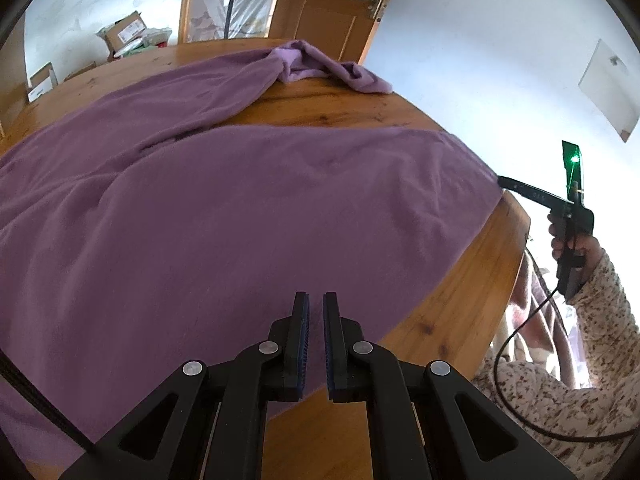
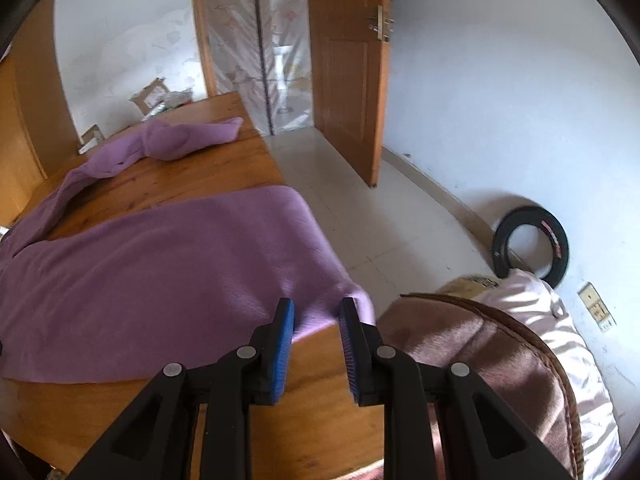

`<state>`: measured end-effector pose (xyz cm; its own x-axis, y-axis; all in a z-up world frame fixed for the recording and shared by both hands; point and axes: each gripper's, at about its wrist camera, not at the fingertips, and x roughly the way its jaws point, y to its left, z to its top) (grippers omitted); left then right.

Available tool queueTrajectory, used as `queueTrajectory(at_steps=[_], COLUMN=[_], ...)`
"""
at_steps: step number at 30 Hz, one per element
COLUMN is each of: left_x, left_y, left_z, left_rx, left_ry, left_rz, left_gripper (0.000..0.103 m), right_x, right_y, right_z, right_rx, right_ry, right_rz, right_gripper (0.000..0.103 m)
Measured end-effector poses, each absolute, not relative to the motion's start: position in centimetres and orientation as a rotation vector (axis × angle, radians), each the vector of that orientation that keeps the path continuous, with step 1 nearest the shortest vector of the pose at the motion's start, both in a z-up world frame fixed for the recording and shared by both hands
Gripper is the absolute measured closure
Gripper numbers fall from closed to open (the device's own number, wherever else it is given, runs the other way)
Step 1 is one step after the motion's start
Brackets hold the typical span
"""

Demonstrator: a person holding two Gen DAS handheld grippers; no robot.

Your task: Fold clothes

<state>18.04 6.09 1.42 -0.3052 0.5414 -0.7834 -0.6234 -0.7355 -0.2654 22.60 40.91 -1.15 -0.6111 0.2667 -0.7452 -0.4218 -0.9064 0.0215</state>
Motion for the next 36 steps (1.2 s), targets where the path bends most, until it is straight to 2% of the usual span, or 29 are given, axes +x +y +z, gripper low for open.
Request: queueTrajectory(at_steps=[5, 10, 17, 20, 23, 29, 32, 36], left_x=[18.6, 18.7, 19.2, 19.3, 19.2, 16.5, 13.5, 8.5], left_y=[5.4, 4.7, 4.1, 3.6, 2.8, -1.3, -3.3, -6.8], left_z=[0.9, 0.7, 0.7, 0.7, 1.4, 6.3, 9.7, 13.1], left_rx=[-1.206, -1.223, -1.227, -1.235, -1.245, -1.164, -1.134, -1.143], left_ry=[0.074, 0.02, 0.01, -0.008, 0.044, 0.056, 0.165, 0.146], left_rz=[2.058, 2.064, 2.066, 2.059, 2.096, 2.213, 2.325, 2.401], left_gripper=[0.096, 0.096, 0.096, 0.096, 0.096, 0.096, 0.096, 0.083], right_x=[21.1, 19.1, 20.4, 20.5, 19.9, 16.4, 13.1, 7.0], right_y=[37.9, 33.3, 33.7, 33.5, 33.4, 33.0, 32.0, 29.2], right_z=[0.5, -0.5, -1.2, -0.6, 1.1, 8.7, 12.3, 15.7], right_rx=[-1.082, -1.167, -1.228, -1.272, -1.25, -1.098, -1.039, -1.011], right_ry=[0.205, 0.086, 0.117, 0.073, 0.017, -0.054, -0.12, -0.218], right_rz=[2.636, 2.76, 2.768, 2.747, 2.752, 2.891, 2.965, 3.07], right_gripper=[0.08, 0.08, 0.08, 0.08, 0.08, 0.08, 0.08, 0.079])
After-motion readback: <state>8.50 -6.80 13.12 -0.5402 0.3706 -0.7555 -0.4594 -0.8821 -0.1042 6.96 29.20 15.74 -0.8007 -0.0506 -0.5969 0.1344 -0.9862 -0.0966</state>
